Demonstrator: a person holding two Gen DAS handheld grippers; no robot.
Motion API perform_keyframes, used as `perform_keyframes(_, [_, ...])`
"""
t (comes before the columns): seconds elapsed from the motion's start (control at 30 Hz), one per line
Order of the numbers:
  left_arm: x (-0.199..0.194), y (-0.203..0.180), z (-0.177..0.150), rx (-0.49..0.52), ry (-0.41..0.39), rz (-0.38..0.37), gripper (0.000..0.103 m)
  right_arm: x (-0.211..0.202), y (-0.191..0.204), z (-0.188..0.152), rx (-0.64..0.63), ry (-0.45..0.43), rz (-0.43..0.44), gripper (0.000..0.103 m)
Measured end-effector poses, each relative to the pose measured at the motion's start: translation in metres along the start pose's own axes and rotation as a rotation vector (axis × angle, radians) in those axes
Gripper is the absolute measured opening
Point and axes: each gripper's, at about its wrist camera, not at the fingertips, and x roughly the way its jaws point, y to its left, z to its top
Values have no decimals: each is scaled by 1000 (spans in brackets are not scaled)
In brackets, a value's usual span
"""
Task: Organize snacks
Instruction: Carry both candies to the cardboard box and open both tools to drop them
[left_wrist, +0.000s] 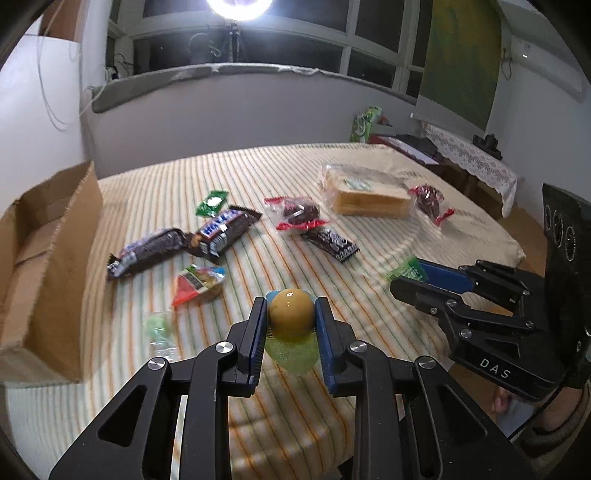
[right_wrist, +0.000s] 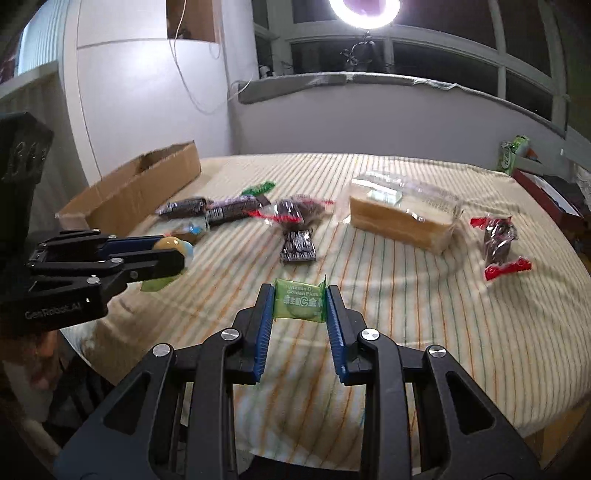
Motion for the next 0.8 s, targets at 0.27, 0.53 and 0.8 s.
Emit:
perform_keyframes(0.27, [-80,0,25,18,-198,56,24,-82,40,50,-86,-174,-52,29])
perform_keyframes(0.53, [-148,13,24,-1,-326,88,24,-129,83,72,-146,-249,-73,29])
perform_keyframes(0.8, [-148,42,19,-59,-340,114,24,-97,98,78,-163,-197,-48,29])
